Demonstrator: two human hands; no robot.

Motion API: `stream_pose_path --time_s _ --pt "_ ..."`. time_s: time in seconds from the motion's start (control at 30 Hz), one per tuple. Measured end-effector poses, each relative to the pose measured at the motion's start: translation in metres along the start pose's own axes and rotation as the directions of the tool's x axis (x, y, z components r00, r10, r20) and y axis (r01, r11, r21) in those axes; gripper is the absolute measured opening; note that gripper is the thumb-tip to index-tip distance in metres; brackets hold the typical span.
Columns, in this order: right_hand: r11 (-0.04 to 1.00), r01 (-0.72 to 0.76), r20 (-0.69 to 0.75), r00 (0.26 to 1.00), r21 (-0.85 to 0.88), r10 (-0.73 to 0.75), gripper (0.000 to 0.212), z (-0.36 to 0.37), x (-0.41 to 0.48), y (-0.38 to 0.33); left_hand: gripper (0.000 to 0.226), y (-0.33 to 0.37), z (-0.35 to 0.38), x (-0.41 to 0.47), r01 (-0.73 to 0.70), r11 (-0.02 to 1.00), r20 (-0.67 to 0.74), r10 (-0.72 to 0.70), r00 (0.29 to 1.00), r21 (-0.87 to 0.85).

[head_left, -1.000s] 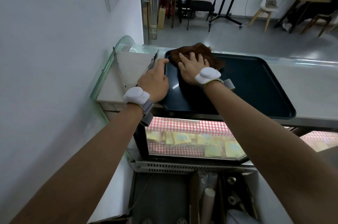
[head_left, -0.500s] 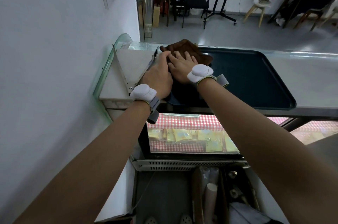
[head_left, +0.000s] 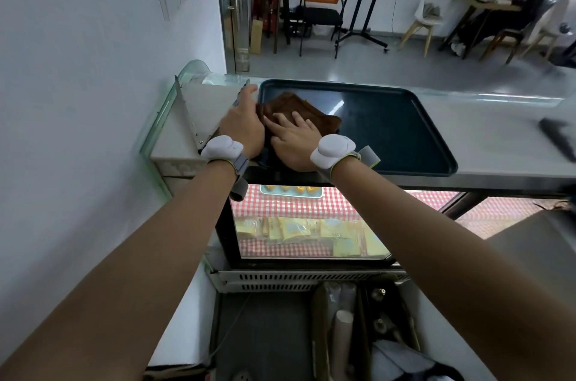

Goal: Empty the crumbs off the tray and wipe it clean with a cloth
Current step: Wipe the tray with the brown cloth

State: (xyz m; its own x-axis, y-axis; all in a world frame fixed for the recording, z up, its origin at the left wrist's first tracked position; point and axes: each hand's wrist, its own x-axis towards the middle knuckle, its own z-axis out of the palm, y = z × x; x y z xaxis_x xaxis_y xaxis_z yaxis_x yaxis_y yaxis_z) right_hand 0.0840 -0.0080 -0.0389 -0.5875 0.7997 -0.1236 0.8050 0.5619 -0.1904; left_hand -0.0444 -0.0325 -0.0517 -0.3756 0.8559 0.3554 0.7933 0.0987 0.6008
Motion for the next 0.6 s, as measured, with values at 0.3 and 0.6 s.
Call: stream_pose_path --time_s 0.3,0.6 --pt "0.995 0.074 0.038 0.997 -0.060 -0.071 0.053 0.002 -0.044 0.006 0.046 -0.010 0.004 0.008 0.019 0.999 0.099 -0.014 0.995 -0.050" --pt "0.999 -0.040 0.002 0.999 -0.007 0.040 0.057 -0.001 -0.063 0.038 0.055 -0.015 0.005 0.012 0.028 0.998 0.141 -0.019 0.990 -0.063"
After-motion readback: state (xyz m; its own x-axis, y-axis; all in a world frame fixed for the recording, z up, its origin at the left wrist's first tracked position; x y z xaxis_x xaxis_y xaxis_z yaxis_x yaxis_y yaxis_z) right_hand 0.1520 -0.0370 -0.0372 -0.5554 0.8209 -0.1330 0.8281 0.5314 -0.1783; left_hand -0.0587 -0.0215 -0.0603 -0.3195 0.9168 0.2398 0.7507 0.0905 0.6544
